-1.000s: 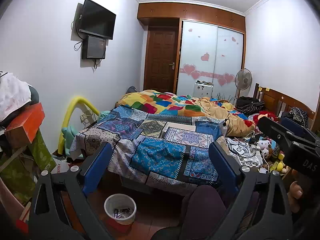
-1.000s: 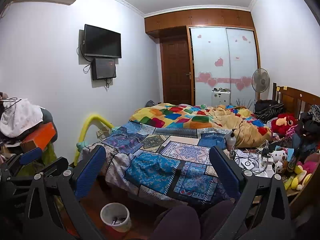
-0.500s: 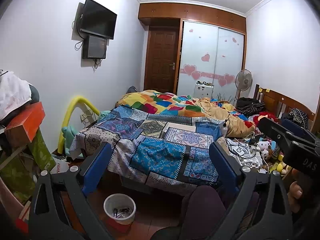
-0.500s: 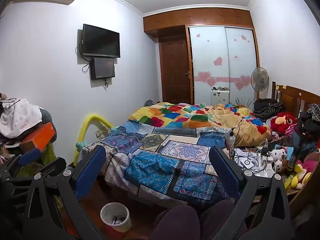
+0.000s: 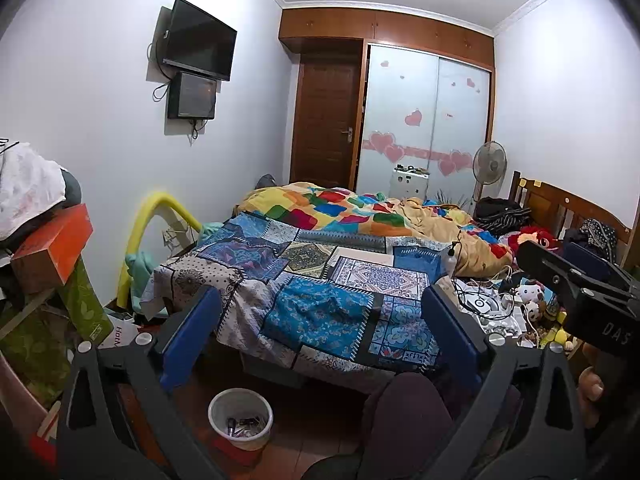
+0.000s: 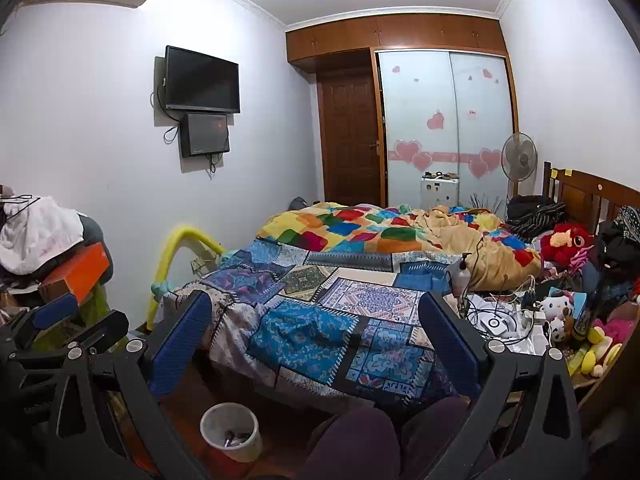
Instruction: Collect trash
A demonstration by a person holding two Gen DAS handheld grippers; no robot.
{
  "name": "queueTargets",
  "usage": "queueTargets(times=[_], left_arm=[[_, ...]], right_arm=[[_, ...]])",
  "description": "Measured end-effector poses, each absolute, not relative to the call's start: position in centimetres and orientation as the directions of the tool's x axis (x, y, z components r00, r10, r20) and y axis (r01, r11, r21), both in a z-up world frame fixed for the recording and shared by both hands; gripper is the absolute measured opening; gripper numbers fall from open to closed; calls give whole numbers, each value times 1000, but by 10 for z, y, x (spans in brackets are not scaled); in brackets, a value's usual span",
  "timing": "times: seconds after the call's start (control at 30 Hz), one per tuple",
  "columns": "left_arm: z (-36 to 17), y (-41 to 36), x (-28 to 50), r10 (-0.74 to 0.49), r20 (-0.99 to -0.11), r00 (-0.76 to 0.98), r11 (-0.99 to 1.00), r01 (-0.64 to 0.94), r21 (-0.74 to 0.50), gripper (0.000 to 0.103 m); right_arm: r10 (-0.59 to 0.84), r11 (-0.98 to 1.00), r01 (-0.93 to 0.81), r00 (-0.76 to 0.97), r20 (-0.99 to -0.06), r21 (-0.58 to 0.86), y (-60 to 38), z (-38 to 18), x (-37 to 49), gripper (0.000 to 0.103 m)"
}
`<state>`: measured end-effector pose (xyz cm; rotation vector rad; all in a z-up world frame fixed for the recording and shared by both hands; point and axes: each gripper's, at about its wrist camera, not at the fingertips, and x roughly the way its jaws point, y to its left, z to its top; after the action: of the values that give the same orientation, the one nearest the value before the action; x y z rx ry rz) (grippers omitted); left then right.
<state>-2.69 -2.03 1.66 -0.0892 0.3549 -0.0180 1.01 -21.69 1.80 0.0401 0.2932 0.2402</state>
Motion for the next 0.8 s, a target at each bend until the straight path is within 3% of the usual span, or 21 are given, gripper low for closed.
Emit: queueTargets(times=[0.8], left_arm=[[15,-25,-31,-52,-342,938,995,20,-95,102]], right_arm=[[244,970,-232,927,-284,75,-220,20,12,103]])
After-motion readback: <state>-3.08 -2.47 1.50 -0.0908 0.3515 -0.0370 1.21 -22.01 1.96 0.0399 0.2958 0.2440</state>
